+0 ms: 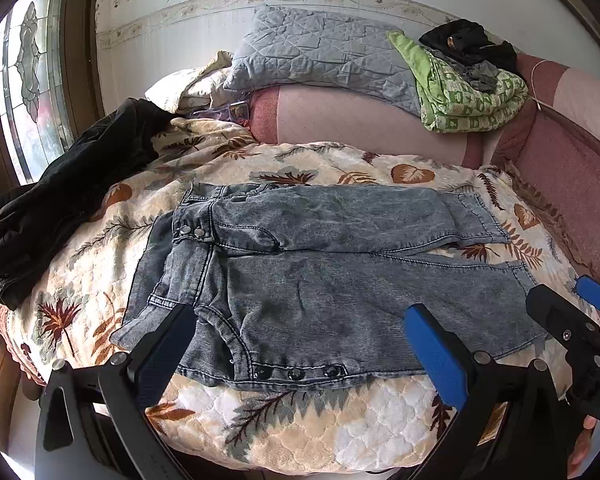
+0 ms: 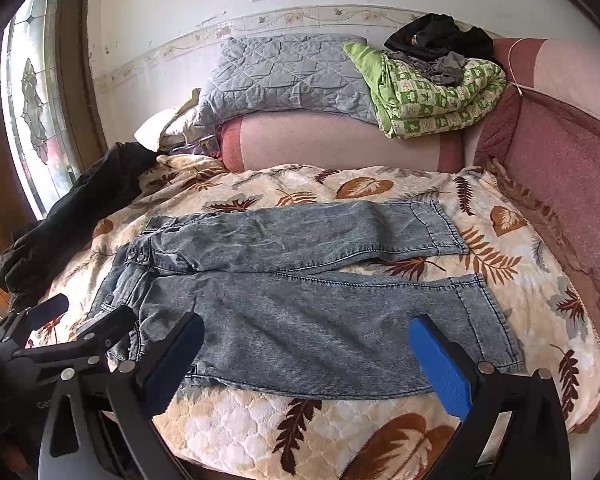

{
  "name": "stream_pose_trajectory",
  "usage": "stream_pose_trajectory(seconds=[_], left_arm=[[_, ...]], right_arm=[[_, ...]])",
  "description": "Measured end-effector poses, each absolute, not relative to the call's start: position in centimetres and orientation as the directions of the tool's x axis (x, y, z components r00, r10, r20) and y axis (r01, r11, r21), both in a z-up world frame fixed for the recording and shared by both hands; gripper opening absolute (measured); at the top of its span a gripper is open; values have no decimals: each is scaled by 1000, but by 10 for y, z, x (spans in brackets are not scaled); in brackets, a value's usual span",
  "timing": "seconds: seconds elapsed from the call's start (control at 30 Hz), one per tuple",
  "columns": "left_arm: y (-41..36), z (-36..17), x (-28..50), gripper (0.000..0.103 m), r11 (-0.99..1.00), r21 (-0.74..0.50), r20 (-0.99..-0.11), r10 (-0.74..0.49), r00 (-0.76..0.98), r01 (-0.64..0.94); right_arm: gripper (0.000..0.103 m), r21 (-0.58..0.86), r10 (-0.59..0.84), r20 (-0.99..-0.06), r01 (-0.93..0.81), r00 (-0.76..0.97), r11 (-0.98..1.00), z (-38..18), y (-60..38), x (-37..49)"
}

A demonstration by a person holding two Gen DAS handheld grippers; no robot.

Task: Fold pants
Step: 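Move both tools toward the jeans lying flat on the bed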

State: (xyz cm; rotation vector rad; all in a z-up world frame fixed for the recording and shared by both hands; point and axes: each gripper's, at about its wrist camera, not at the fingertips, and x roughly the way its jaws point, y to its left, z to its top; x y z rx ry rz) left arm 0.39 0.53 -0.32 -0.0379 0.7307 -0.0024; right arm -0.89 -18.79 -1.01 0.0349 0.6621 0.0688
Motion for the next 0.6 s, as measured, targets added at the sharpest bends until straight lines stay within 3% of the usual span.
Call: stream_pose_trajectory(seconds=[0.6], left_arm=[[10,-7,6,103,999,-36,-681,-6,732,-26]], right_arm=[[103,36,61,-597,-49,800,998,-9,-184,-10]])
